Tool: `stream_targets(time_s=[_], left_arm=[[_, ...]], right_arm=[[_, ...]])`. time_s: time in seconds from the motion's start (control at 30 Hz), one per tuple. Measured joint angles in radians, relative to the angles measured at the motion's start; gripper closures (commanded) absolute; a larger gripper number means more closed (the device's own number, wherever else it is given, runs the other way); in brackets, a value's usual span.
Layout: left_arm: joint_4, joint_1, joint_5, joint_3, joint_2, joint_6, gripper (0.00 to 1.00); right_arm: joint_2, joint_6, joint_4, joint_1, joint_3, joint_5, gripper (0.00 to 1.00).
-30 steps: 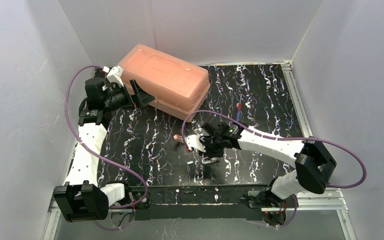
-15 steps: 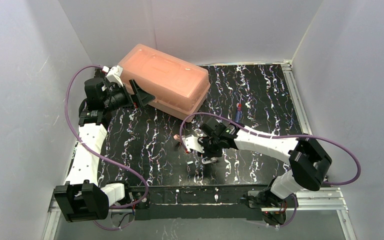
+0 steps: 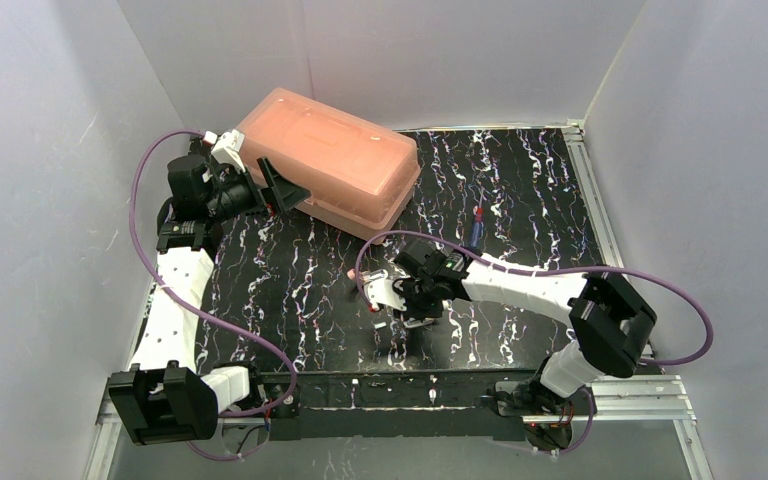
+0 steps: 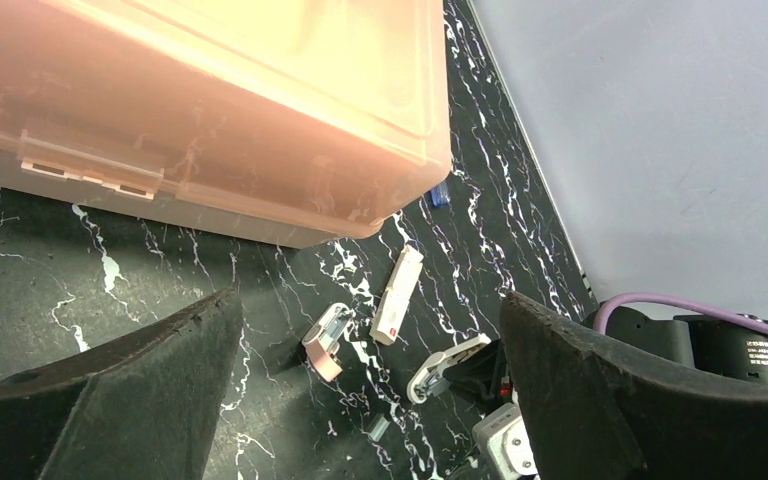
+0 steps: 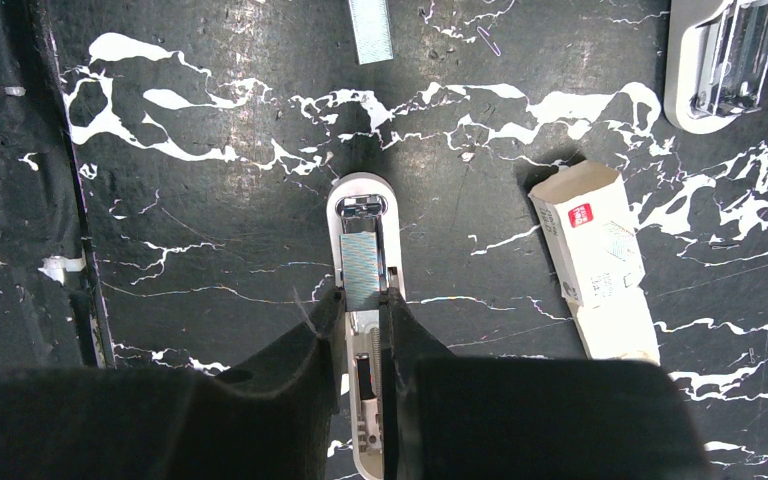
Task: Load the staples into the stapler
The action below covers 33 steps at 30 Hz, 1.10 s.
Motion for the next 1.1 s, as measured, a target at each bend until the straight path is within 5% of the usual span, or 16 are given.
stream_targets(time_s=[1.1], left_arm=[[0.0,0.0,0.016,-0.002,-0.006,-0.007,0.01]], right_arm=[[0.033,-0.001,0.0,0.002,0.002,0.028,0.87]])
